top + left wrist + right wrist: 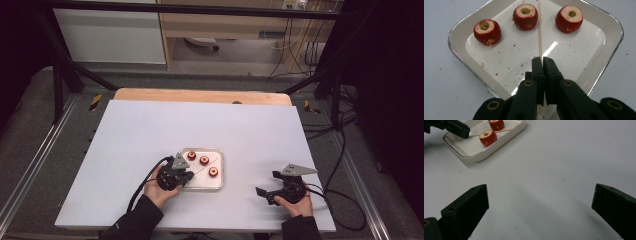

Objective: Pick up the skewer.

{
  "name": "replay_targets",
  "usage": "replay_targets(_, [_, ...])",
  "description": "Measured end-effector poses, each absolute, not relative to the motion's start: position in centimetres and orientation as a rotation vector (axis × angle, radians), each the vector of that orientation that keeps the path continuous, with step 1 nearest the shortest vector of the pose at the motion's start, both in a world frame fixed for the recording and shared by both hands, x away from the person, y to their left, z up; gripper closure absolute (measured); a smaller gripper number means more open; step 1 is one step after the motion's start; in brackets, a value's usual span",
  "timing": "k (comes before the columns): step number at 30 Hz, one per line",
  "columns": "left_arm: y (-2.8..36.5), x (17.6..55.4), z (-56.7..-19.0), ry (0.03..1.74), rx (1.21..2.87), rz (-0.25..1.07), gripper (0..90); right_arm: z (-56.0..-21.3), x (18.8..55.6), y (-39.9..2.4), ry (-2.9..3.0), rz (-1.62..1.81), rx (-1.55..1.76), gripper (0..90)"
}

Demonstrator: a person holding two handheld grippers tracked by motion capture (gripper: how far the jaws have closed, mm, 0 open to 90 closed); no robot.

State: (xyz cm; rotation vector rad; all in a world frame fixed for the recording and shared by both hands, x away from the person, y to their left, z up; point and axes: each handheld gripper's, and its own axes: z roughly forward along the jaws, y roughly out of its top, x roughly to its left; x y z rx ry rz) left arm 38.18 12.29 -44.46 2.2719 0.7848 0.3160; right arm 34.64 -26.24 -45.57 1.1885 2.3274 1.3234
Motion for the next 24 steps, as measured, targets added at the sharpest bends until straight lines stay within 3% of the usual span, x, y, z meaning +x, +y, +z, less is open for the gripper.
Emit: replay_targets(24, [13.3,37.7,-43.0,0.755,2.171,0.272,88.2,-45.5,34.6,-26.2,2.325,1.323,1.184,1.4])
